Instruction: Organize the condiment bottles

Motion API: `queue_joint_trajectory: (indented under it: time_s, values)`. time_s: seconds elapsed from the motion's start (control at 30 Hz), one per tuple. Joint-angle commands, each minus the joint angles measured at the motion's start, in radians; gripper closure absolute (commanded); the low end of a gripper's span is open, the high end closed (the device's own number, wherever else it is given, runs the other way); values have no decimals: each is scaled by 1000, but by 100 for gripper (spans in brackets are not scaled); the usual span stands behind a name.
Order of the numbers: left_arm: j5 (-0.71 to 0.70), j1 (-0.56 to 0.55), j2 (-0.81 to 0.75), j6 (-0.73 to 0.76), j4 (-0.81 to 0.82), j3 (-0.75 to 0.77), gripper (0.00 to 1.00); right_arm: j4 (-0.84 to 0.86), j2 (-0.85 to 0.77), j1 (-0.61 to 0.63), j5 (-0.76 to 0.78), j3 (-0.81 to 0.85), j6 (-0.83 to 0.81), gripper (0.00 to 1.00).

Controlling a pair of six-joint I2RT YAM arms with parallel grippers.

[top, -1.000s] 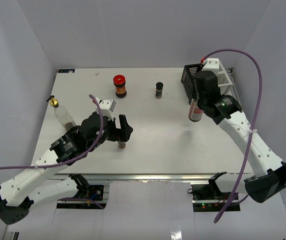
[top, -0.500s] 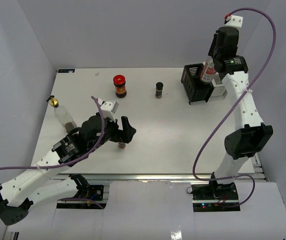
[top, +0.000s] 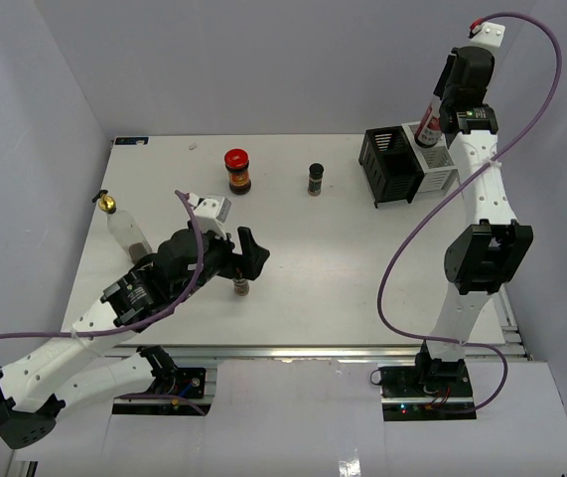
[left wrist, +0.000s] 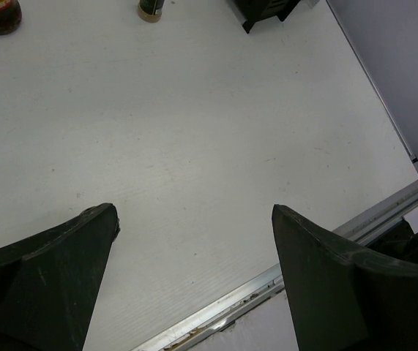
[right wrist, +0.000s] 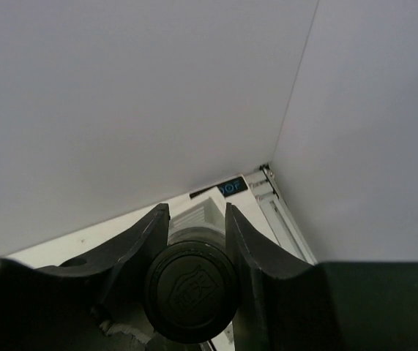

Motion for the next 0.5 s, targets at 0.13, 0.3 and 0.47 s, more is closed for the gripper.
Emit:
queue_joint_trajectory:
  time_s: [0.13,0.3,0.47]
  values:
    - [-40,3,30,42,74,25,2,398,41,-15,-44,135,-41,92]
    - [-43,3,101,75,79,58,2,421,87,-41,-49,164,-48,92]
    - [-41,3,116,96,136,70,2,508,118,-50,-64,148,-83,92]
